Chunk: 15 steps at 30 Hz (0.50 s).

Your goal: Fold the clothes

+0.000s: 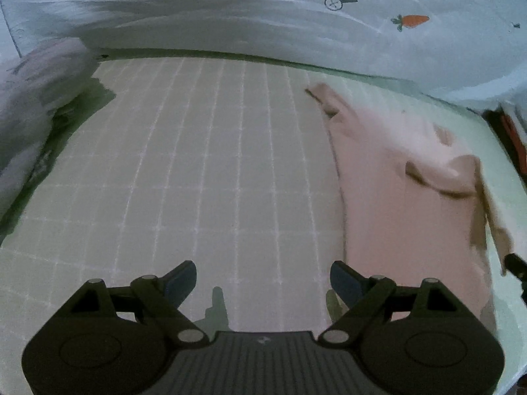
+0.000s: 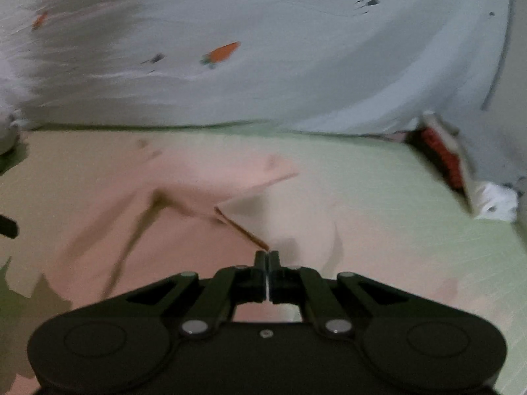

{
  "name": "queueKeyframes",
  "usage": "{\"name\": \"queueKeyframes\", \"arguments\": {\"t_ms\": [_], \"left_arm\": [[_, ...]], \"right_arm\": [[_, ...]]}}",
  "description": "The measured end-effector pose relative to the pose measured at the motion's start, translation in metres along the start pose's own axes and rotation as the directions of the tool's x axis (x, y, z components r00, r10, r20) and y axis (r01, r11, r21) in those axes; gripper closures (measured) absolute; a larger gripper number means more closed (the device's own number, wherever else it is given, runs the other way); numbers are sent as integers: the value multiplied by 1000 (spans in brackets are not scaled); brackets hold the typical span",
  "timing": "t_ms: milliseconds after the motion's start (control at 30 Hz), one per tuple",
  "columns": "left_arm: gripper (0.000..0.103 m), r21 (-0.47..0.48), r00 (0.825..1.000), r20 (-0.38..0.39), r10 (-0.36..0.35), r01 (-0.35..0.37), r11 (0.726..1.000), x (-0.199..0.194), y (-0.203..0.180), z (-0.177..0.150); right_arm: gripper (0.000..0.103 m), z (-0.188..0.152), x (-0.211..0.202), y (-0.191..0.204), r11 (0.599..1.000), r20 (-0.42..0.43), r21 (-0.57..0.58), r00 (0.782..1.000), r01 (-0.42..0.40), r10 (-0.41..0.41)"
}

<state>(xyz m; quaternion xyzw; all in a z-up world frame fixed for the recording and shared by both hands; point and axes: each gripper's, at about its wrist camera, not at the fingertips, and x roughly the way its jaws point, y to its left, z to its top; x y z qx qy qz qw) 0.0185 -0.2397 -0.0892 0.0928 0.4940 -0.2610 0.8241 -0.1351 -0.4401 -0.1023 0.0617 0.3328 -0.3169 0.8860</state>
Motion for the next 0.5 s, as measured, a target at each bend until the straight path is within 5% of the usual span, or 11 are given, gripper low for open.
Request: {"name": "queueKeyframes", "arguments": {"t_ms": [367, 433, 500], "left_arm": [[14, 31, 1000, -9, 4, -4, 1000, -21, 2, -31], [13, 43, 1000, -5, -5, 6, 999, -18, -16, -33], [11, 56, 1000, 0, -15, 15, 998, -15, -35, -35]], "right_arm": [[97, -42, -24, 35, 994, -94, 86, 993, -66, 74], [61, -44, -29, 27, 992, -94, 121, 994, -36, 47], [47, -47, -35, 15, 989, -86, 149, 996, -10, 23]]}}
